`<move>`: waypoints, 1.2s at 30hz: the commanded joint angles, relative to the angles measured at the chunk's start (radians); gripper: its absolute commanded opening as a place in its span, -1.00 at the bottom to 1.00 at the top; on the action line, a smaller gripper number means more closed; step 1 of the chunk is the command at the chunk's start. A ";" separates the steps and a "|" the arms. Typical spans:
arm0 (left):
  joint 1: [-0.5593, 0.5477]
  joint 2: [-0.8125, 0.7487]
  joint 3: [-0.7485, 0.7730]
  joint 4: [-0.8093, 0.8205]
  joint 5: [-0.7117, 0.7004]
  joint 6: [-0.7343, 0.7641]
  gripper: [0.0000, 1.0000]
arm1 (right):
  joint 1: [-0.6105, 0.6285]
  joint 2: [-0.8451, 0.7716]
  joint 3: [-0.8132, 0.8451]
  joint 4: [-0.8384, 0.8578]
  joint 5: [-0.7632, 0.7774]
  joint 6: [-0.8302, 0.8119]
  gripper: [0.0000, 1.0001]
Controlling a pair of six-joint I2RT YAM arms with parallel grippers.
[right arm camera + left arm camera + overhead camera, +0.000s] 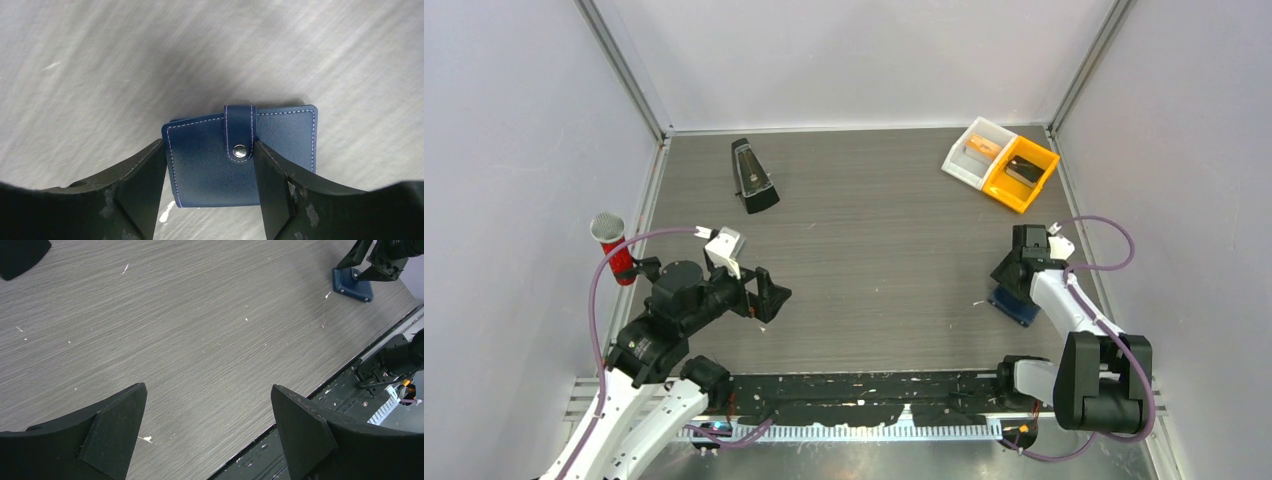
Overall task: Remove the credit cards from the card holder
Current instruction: Move the card holder to the center of the board.
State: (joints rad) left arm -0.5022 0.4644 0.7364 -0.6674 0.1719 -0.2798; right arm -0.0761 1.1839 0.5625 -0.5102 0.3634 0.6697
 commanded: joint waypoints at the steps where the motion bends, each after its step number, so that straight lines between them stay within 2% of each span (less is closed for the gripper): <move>1: 0.002 -0.010 0.046 0.009 -0.005 0.013 0.98 | 0.012 0.017 -0.060 0.160 -0.381 -0.053 0.35; 4: 0.003 -0.024 0.043 0.014 -0.008 0.013 0.98 | 0.041 0.008 -0.070 0.188 -0.468 -0.070 0.32; 6: 0.003 -0.028 0.044 0.014 -0.010 0.013 0.98 | 0.097 0.026 -0.061 0.197 -0.471 -0.071 0.28; 12: 0.003 -0.041 0.054 -0.003 -0.046 0.012 0.98 | 0.366 0.170 0.036 0.175 -0.441 -0.073 0.26; 18: 0.003 -0.061 0.041 0.011 -0.043 0.006 0.98 | 0.601 0.208 0.088 0.238 -0.473 -0.120 0.26; 24: 0.002 -0.048 0.046 0.008 -0.032 0.001 0.98 | 0.815 0.263 0.174 0.177 -0.402 -0.170 0.28; 30: 0.002 -0.044 0.058 0.002 -0.018 -0.030 0.98 | 0.901 0.229 0.179 0.181 -0.422 -0.120 0.53; 36: 0.002 -0.013 0.044 0.005 0.083 -0.143 0.98 | 0.904 0.111 0.183 0.141 -0.419 -0.131 0.52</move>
State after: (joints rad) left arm -0.5018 0.4213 0.7525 -0.6758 0.1677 -0.3393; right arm 0.8230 1.3880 0.7383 -0.3145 -0.0509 0.5331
